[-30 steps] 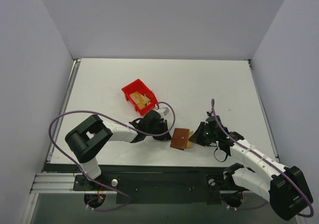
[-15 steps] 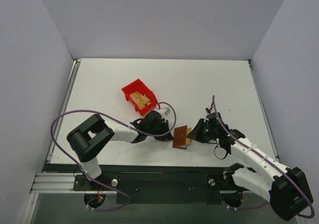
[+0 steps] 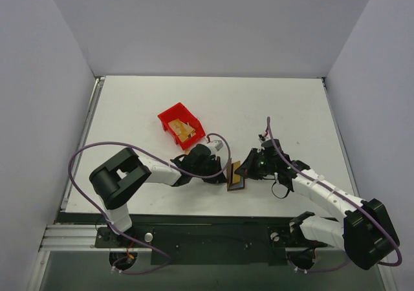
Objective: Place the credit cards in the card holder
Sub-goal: Open the card holder at the center of the board.
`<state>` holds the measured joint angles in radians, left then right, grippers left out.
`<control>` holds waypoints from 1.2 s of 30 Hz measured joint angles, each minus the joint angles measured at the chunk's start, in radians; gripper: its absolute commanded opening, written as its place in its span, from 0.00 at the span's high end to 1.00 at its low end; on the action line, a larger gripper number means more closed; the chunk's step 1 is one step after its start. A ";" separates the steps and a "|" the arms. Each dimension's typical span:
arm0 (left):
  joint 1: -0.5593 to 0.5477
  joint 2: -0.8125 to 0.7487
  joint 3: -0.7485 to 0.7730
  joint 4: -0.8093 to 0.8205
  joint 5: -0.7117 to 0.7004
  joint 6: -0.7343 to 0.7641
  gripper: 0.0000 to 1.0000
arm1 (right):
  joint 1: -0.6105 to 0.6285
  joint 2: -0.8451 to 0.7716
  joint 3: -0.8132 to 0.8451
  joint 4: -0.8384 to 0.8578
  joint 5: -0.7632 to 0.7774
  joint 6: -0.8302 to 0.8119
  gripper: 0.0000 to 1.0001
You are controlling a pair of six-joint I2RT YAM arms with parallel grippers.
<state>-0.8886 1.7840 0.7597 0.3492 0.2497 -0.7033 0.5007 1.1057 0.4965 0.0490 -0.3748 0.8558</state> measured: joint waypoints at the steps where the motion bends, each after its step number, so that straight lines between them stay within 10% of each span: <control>1: 0.000 0.001 0.000 0.003 0.002 0.000 0.99 | 0.005 0.010 0.003 0.006 -0.001 0.000 1.00; 36: 0.090 -0.101 -0.135 0.034 -0.043 -0.019 1.00 | 0.094 0.193 0.019 0.090 0.082 -0.024 1.00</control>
<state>-0.7986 1.6829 0.6250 0.3836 0.2062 -0.7223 0.5945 1.2987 0.5156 0.1387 -0.2924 0.8318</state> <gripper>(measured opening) 0.074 0.003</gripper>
